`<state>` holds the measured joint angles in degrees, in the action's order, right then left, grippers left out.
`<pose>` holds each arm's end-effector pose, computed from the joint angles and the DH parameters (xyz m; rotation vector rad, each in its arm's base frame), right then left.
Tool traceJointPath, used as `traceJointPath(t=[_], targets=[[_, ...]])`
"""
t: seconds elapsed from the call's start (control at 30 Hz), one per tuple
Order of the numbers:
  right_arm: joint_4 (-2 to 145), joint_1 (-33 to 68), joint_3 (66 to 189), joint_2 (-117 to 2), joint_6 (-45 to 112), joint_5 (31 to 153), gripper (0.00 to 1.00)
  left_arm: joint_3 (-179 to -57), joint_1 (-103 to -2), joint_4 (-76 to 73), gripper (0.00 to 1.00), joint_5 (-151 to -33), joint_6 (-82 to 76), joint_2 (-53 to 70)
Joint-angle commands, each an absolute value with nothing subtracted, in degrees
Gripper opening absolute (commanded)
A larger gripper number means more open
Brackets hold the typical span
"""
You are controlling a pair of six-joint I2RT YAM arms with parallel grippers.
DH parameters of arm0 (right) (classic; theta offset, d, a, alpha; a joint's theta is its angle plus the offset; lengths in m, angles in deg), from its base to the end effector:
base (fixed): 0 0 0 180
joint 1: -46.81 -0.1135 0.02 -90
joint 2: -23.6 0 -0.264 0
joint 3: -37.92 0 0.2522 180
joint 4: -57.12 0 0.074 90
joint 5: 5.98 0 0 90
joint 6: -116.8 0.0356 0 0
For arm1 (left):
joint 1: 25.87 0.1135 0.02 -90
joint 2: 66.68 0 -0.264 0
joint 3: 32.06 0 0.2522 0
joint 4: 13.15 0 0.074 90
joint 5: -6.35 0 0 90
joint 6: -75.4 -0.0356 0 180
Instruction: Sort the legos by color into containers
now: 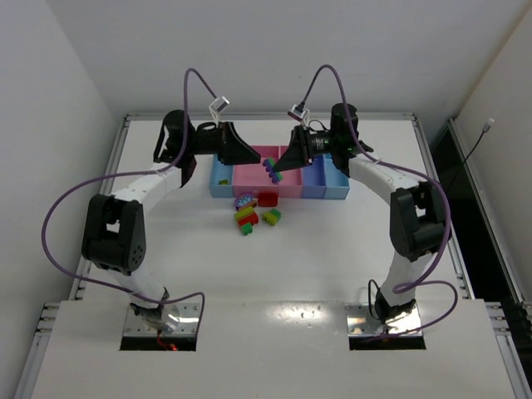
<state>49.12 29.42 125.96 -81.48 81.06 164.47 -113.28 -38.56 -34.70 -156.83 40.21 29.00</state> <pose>0.3796 0.1557 0.2819 -0.6276 2.0038 2.0181 0.3574 -0.1154 0.3236 0.6053 1.7595 -1.7752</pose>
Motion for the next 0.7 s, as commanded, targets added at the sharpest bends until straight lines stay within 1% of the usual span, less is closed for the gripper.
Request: traceJointPath(t=[0.0, 0.37, 0.47, 0.6, 0.67], targets=[[44.9, 29.3, 128.7, -81.1, 80.9, 163.7, 0.00, -112.4, -39.6, -37.8, 0.81, -158.0, 40.7, 28.5], [44.9, 28.8, 129.7, -82.1, 80.9, 163.2, 0.00, -112.4, -41.2, -37.8, 0.81, -158.0, 41.2, 29.0], [44.9, 28.8, 129.7, -82.1, 80.4, 162.7, 0.00, -112.9, -41.8, -37.8, 0.77, -158.0, 41.7, 29.0], [45.4, 28.8, 130.3, -82.7, 80.4, 162.7, 0.00, -113.4, -42.3, -37.8, 0.74, -157.5, 41.7, 29.0], [45.4, 28.8, 130.3, -82.7, 79.9, 162.7, 0.00, -113.4, -42.3, -37.8, 0.71, -157.5, 41.7, 29.0]])
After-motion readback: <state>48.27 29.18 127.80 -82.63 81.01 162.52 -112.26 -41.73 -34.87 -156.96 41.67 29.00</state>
